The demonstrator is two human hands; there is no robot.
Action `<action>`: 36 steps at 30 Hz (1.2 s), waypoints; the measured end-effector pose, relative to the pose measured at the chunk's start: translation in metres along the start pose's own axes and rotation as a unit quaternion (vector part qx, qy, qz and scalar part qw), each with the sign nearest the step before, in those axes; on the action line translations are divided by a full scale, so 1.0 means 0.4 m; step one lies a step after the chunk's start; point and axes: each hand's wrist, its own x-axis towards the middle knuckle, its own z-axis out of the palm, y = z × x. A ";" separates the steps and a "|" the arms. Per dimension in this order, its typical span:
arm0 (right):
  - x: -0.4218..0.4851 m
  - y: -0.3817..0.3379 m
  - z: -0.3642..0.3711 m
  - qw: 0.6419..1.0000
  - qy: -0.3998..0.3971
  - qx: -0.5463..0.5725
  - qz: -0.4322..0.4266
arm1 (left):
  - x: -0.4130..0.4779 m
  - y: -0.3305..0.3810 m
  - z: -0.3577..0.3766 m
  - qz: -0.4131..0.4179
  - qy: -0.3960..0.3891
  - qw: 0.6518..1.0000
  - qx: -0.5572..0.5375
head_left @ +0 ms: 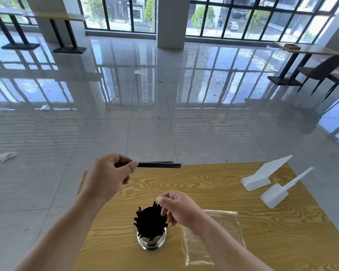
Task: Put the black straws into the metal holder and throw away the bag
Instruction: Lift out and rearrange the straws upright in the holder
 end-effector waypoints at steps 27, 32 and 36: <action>0.019 -0.069 0.029 0.961 0.123 -0.196 -0.149 | -0.064 -0.231 0.076 -0.064 -0.162 0.946 0.274; 0.035 -0.021 0.049 0.957 0.070 -0.269 -0.084 | -0.063 -0.220 0.085 -0.055 -0.159 0.936 0.308; 0.039 0.000 0.023 0.957 0.082 -0.271 -0.070 | -0.064 -0.212 0.096 -0.051 -0.166 0.935 0.309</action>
